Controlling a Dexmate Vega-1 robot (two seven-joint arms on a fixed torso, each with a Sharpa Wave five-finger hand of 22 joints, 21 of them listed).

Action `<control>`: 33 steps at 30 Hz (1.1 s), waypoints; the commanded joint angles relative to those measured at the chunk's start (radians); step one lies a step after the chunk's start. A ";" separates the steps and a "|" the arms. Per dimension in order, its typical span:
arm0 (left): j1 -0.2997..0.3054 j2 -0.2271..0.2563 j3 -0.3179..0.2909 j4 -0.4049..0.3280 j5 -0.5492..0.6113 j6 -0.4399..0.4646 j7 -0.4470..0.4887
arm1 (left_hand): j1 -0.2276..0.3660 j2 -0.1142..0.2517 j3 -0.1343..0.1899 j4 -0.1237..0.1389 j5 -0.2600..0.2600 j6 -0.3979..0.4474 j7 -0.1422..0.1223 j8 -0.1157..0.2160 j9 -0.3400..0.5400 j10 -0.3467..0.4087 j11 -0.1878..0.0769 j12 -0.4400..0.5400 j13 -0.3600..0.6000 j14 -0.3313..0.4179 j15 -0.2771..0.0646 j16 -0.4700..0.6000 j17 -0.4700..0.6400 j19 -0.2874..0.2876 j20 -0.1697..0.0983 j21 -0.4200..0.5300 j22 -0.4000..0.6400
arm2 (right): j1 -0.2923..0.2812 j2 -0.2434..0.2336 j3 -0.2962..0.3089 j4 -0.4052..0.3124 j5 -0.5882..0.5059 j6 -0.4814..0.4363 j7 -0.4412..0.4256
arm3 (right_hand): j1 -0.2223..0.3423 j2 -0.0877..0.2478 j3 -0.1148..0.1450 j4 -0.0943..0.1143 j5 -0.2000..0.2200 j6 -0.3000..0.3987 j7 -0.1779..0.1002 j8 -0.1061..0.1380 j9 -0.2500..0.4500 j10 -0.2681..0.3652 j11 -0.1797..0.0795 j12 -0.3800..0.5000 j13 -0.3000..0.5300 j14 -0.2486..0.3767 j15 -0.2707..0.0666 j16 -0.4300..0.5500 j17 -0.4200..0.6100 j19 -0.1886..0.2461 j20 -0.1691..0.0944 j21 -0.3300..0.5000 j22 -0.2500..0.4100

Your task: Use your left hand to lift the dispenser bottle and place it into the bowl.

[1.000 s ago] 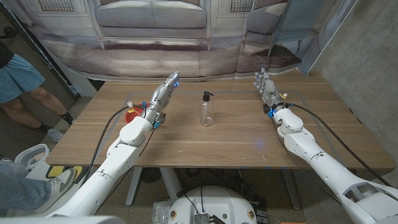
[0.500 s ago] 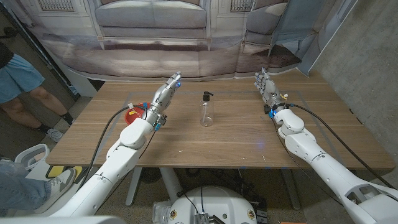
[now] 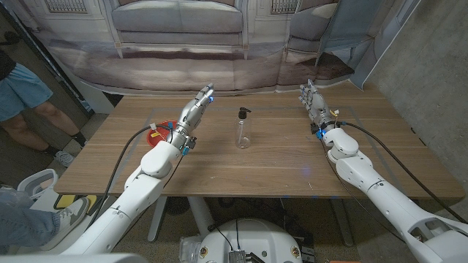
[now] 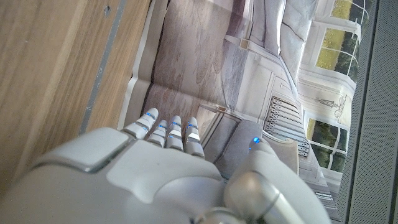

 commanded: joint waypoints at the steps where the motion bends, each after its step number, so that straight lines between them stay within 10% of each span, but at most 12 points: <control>1: 0.022 0.026 0.007 -0.035 0.036 0.003 0.050 | 0.018 -0.008 -0.004 -0.011 0.006 -0.010 0.003 -0.002 0.003 -0.005 0.012 -0.001 0.006 -0.003 0.016 0.000 0.005 0.003 0.026 0.003 0.005 | -0.006 -0.009 0.001 -0.018 -0.004 -0.007 0.000 | 0.003 0.003 0.001 -0.003 -0.001 0.008 -0.004 0.000 0.003 0.011 0.004 -0.005 0.001 0.003 0.003 0.001 0.003 0.009 -0.018 -0.002 0.001; 33: 0.020 0.083 0.035 -0.106 0.124 0.044 0.126 | 0.057 -0.055 -0.052 -0.057 0.010 -0.029 -0.002 -0.002 0.004 -0.011 0.022 0.001 0.008 0.002 0.047 0.003 0.007 0.032 0.096 0.007 0.004 | -0.011 -0.002 0.006 -0.029 -0.006 0.007 -0.009 | 0.007 0.006 0.000 -0.009 -0.003 0.009 -0.004 -0.001 0.003 0.016 0.004 -0.006 0.001 0.007 0.005 0.001 0.003 0.010 -0.015 -0.002 0.001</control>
